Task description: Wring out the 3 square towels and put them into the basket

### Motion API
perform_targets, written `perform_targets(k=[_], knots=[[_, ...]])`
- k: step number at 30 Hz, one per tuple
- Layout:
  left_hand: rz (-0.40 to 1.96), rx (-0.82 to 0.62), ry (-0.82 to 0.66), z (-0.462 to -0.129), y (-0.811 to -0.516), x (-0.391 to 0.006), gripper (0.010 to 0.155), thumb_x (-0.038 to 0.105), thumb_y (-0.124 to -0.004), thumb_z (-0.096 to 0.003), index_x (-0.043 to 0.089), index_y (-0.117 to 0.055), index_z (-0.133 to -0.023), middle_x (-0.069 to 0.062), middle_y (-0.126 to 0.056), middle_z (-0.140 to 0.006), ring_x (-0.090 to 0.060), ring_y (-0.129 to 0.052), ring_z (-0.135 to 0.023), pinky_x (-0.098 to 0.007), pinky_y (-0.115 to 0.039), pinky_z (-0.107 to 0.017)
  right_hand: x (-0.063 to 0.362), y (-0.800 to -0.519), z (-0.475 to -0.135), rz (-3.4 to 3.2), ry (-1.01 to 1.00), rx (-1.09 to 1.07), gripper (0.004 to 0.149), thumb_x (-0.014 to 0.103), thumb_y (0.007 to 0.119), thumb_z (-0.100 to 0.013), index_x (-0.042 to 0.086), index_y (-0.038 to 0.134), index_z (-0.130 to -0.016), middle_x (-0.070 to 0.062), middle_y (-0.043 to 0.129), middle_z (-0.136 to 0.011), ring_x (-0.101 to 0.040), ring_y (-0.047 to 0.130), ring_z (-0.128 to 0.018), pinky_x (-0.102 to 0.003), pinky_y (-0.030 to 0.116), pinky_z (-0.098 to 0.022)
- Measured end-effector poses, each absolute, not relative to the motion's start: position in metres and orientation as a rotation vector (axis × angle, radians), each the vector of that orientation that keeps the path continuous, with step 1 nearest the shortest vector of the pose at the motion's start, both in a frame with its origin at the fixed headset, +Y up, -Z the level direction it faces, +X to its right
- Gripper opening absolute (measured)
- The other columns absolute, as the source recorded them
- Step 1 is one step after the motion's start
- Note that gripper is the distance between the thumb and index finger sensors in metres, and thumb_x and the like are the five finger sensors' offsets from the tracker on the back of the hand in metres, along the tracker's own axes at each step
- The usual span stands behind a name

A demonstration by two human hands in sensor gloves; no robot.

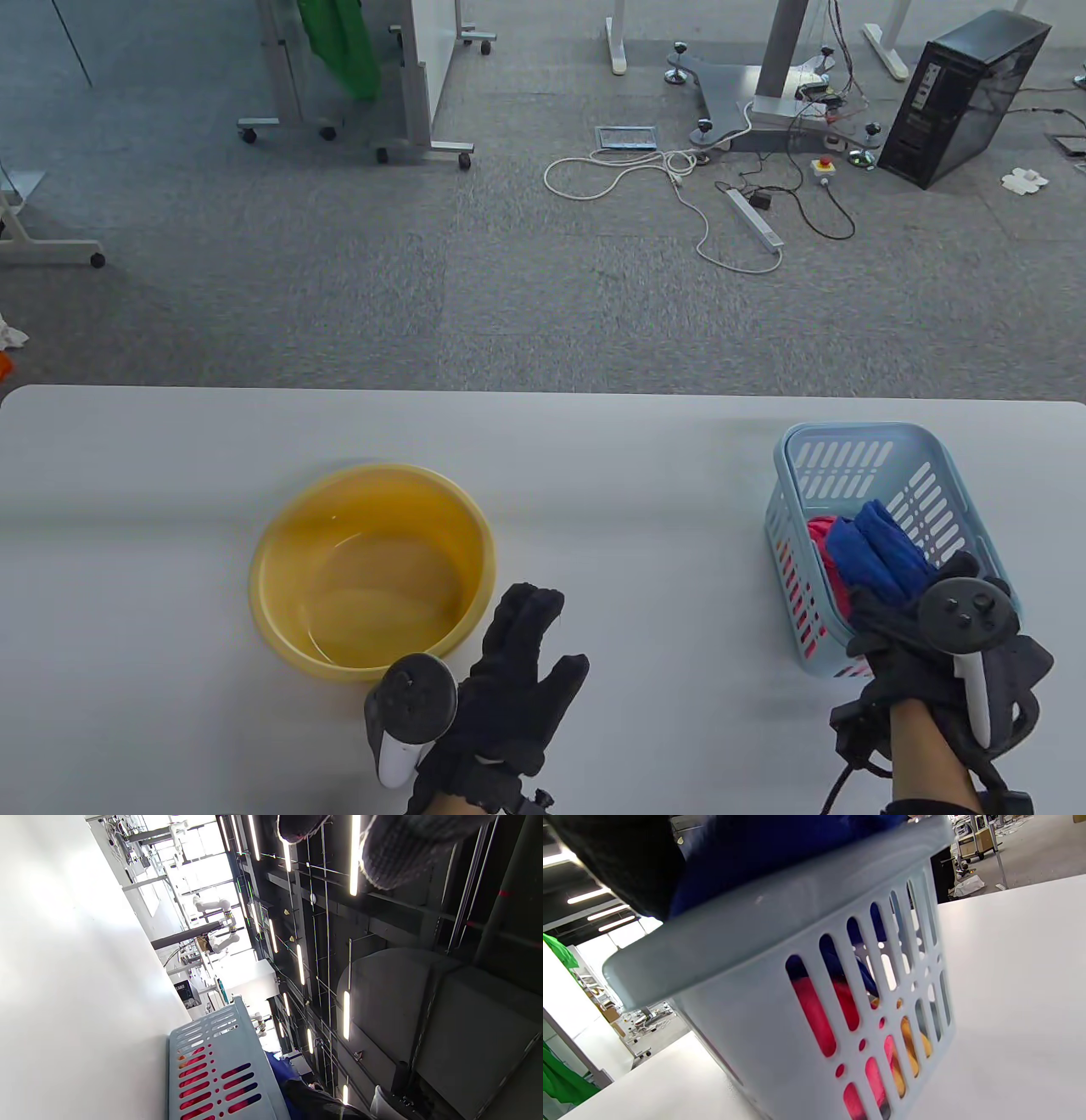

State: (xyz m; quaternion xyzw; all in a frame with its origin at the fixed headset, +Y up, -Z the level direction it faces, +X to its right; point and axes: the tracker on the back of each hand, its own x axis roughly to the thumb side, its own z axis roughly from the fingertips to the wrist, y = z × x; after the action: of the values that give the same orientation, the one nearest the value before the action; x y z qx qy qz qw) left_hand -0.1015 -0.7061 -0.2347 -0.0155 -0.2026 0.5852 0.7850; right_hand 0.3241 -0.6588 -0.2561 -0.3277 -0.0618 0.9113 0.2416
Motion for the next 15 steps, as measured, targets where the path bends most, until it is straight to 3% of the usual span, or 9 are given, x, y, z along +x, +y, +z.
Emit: perform_targets(k=[15], knots=[[1.225,-0.026,-0.417,-0.235,-0.708,-0.104,0.080,0.060,-0.075,-0.0578,0.027,-0.036,-0.119,-0.017,-0.019,-0.120,-0.051,-0.024,-0.111,-0.075,-0.038,-0.069,0.261,-0.627,-0.253,2.611,-0.337,-0.447,0.100,0.054,0.089,-0.050,0.013,0.024,-0.114,-0.028,0.009,-0.113,-0.059,0.012,-0.100,-0.078,0.017,-0.069]])
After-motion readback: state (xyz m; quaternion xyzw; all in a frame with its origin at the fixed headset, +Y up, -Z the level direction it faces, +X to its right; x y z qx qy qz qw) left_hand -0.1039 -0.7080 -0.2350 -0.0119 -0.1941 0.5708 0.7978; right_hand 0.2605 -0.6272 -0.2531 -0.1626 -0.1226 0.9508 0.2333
